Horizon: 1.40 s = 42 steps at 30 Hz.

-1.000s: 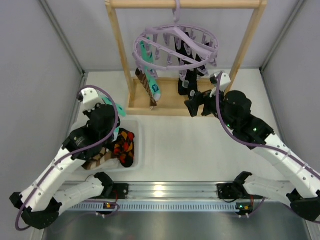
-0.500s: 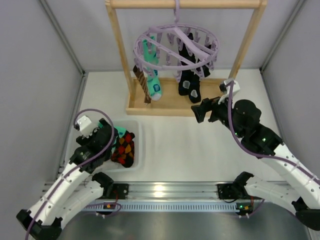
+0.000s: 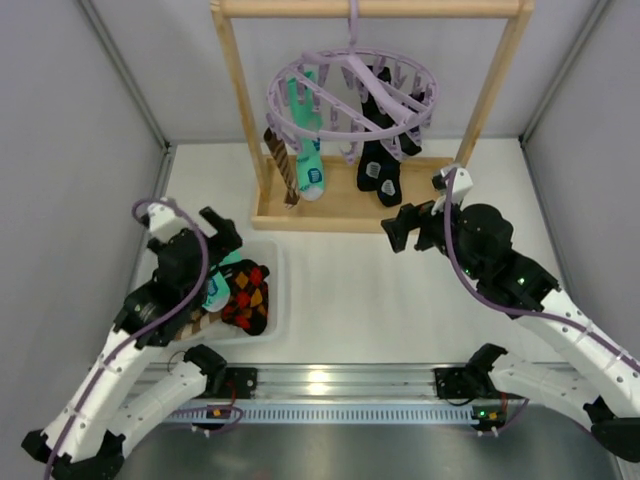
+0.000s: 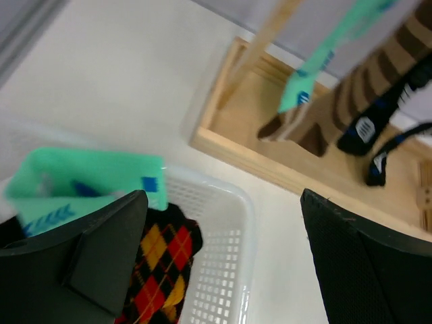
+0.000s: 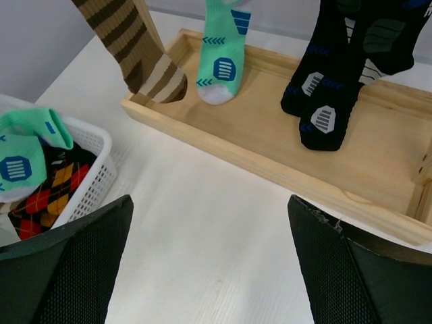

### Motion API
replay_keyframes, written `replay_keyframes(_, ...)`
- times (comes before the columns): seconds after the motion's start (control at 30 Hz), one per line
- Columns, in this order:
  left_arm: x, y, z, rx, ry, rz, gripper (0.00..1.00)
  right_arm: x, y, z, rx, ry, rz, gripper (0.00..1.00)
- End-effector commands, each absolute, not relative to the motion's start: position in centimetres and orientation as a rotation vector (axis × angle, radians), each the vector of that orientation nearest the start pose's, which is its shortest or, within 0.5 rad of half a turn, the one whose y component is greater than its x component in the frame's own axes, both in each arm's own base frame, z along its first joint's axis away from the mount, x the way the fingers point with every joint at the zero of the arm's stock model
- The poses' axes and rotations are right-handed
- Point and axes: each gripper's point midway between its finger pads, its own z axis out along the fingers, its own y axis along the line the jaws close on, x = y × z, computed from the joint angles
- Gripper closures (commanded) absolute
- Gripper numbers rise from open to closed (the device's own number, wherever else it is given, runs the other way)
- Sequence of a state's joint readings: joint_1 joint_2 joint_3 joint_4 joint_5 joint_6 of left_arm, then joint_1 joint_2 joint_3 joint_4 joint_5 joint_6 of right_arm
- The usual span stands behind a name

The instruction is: Remove the socks clipped to the hanger

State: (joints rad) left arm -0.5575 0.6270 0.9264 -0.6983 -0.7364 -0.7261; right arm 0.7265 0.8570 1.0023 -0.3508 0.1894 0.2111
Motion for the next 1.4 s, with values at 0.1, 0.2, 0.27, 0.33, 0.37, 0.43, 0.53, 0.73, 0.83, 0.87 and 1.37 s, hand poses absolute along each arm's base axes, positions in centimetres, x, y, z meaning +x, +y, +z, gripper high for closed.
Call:
replay_keyframes(0.1, 30.4, -14.0, 31.9, -0.016, 1.635, -0.406, 0.01, 24.6, 18.3, 32.6, -0.299, 1.729, 0.535, 0.07)
replay_keyframes(0.2, 31.8, -15.3, 31.9, 0.010, 1.507, -0.453, 0.02, 23.4, 18.1, 33.1, -0.329, 1.702, 0.569, 0.06)
replay_keyframes(0.27, 33.0, -16.2, 29.7, 0.055, 1.500, -0.439, 0.02, 22.4, 17.8, 33.8, -0.344, 1.677, 0.597, 0.05)
replay_keyframes(0.33, 34.2, -17.1, 30.1, 0.068, 1.447, -0.450, 0.02, 21.6, 17.8, 34.3, -0.366, 1.655, 0.630, 0.04)
replay_keyframes(0.37, 35.6, -17.9, 28.1, 0.107, 1.489, -0.429, 0.02, 21.0, 17.7, 34.7, -0.372, 1.635, 0.648, 0.04)
replay_keyframes(0.43, 37.1, -18.9, 28.6, 0.123, 1.472, -0.439, 0.02, 20.2, 17.8, 35.1, -0.392, 1.615, 0.681, 0.04)
replay_keyframes(0.53, 40.1, -19.6, 27.3, 0.139, 1.498, -0.412, 0.02, 19.4, 17.6, 35.3, -0.403, 1.597, 0.700, 0.04)
replay_keyframes(0.73, 44.9, -18.2, 25.7, 0.050, 1.546, -0.326, 0.28, 18.4, 17.6, 35.3, -0.447, 1.574, 0.725, 0.04)
replay_keyframes(0.83, 44.9, -18.4, 26.1, 0.024, 1.538, -0.359, 0.94, 18.5, 17.4, 35.2, -0.442, 1.579, 0.710, 0.03)
replay_keyframes(0.87, 44.5, -18.4, 26.7, -0.006, 1.528, -0.386, 1.00, 18.5, 17.4, 35.3, -0.441, 1.576, 0.711, 0.04)
replay_keyframes(1.37, 31.3, -28.5, 27.4, 0.029, 1.521, -0.394, 1.00, 18.5, 15.9, 42.3, -0.287, 1.461, 0.745, 0.03)
